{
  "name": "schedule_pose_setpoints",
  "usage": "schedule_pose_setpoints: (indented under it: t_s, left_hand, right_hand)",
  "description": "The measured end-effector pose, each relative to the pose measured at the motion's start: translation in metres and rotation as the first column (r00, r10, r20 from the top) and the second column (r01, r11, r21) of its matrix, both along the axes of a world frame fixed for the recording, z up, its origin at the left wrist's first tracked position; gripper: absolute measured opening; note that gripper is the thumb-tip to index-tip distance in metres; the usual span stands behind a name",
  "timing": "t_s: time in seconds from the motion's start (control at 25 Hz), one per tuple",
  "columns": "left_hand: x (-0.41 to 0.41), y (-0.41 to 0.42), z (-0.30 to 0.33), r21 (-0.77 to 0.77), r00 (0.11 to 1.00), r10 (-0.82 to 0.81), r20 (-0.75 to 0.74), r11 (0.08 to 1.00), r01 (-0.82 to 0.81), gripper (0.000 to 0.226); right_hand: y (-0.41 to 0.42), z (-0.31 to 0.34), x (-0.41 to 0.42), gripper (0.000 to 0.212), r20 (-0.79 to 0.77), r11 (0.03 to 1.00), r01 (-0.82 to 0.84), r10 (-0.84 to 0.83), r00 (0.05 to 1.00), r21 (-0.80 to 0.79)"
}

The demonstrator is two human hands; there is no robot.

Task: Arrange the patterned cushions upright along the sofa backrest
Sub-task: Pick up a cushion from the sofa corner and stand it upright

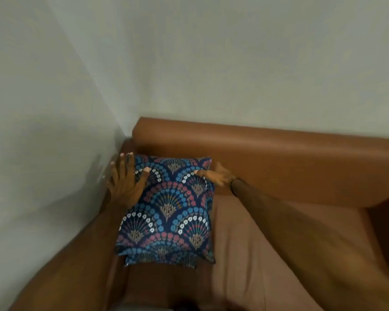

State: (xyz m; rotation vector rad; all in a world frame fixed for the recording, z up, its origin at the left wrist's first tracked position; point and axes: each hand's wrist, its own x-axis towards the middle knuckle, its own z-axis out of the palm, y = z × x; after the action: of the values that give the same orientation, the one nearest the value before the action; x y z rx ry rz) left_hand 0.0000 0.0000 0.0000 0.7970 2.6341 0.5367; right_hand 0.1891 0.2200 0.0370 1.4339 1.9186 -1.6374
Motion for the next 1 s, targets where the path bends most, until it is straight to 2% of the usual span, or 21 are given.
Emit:
schedule_pose_setpoints:
  t_s: [0.08,0.16,0.2,0.28,0.36,0.4,0.48,0.6,0.68,0.8,0.88,1.0]
  left_hand:
    - [-0.006,-0.006,-0.03,-0.002,0.952,0.234,0.199,0.971,-0.238,0.1]
    - [-0.008,-0.022,-0.054,0.033,0.805,0.361,0.471,0.905,-0.425,0.135]
    - [-0.015,-0.029,-0.063,0.044,0.73,0.405,0.55,0.859,-0.51,0.148]
    - [-0.031,-0.041,-0.061,0.015,0.604,0.464,0.648,0.785,-0.619,0.144]
    - [-0.035,-0.042,-0.046,-0.044,0.489,0.453,0.746,0.765,-0.642,0.131]
    - [-0.028,-0.038,-0.038,-0.03,0.469,0.418,0.778,0.771,-0.636,0.125]
    - [0.003,-0.022,-0.012,0.095,0.511,0.316,0.799,0.774,-0.626,0.113]
    - [0.06,0.027,0.021,0.29,0.615,0.145,0.775,0.783,-0.55,0.093]
    - [0.099,0.07,0.025,0.365,0.659,0.022,0.752,0.819,-0.444,0.09]
    - [0.162,0.136,0.014,0.397,0.688,-0.118,0.716,0.879,-0.263,0.099]
    - [0.213,0.179,0.002,0.401,0.691,-0.202,0.694,0.906,-0.138,0.107]
    - [0.304,0.253,-0.038,0.407,0.696,-0.265,0.668,0.912,-0.043,0.112]
  right_hand:
    - [-0.018,-0.034,-0.004,0.087,0.033,0.979,0.113,-0.109,0.994,-0.17]
    - [-0.042,-0.06,-0.001,0.072,0.051,0.951,0.161,-0.153,0.987,-0.263]
    - [-0.05,-0.071,-0.001,0.079,0.044,0.931,0.186,-0.182,0.982,-0.315]
    - [-0.052,-0.079,0.002,0.089,-0.01,0.882,0.224,-0.251,0.968,-0.415]
    - [-0.04,-0.072,0.015,0.066,-0.054,0.838,0.221,-0.285,0.957,-0.498]
    - [-0.031,-0.063,0.026,0.054,-0.066,0.829,0.207,-0.281,0.958,-0.519]
    - [-0.008,-0.051,0.053,0.052,-0.087,0.836,0.208,-0.29,0.953,-0.507]
    - [0.028,-0.022,0.101,0.083,-0.154,0.863,0.271,-0.364,0.918,-0.426]
    - [0.057,-0.009,0.142,0.095,-0.186,0.874,0.331,-0.414,0.891,-0.356]
    - [0.109,-0.005,0.225,0.085,-0.21,0.87,0.42,-0.475,0.855,-0.259]
    - [0.149,-0.013,0.283,0.088,-0.209,0.849,0.483,-0.523,0.827,-0.213]
    - [0.214,-0.044,0.371,0.071,-0.243,0.81,0.558,-0.587,0.772,-0.182]
